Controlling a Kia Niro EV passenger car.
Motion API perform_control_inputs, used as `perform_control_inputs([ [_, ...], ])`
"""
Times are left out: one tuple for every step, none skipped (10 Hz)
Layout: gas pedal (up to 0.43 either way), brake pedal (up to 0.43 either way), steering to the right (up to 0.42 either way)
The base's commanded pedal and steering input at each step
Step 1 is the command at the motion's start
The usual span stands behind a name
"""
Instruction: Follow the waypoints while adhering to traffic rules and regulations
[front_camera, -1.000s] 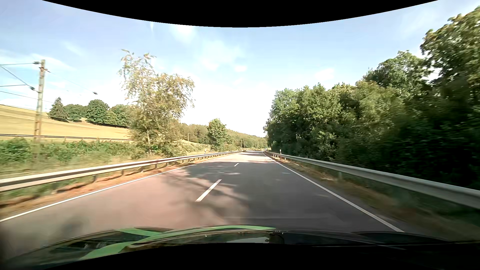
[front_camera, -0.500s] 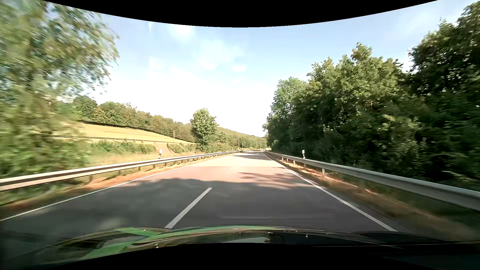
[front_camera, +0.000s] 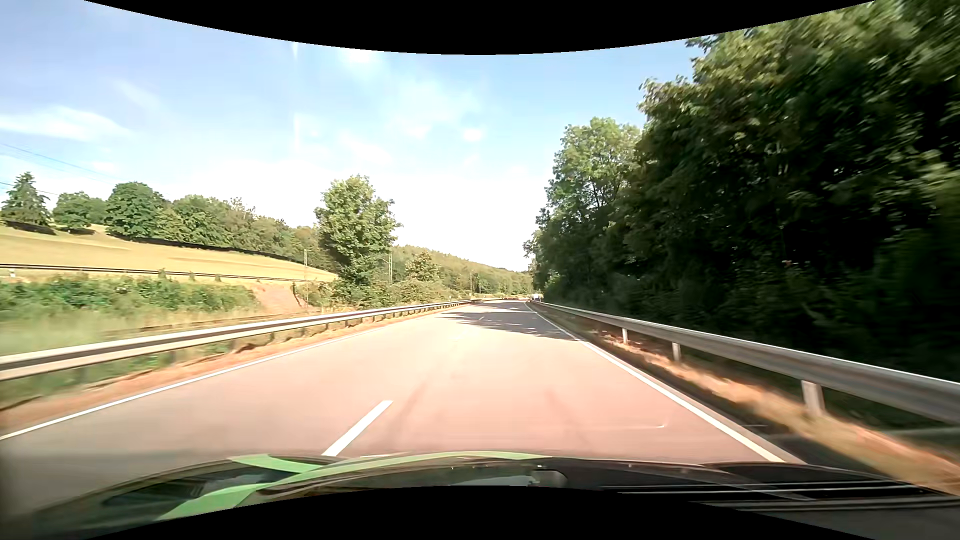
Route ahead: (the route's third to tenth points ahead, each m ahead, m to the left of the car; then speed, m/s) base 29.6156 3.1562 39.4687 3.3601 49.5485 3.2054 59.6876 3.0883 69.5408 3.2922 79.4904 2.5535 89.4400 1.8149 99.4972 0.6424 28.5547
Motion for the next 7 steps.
perform_control_inputs([
  [0.358, 0.000, 0.001],
  [0.358, 0.000, 0.001],
  [0.358, 0.000, 0.000],
  [0.358, 0.000, 0.000],
  [0.311, 0.000, 0.000],
  [0.248, 0.000, 0.000],
  [0.240, 0.000, 0.000],
])
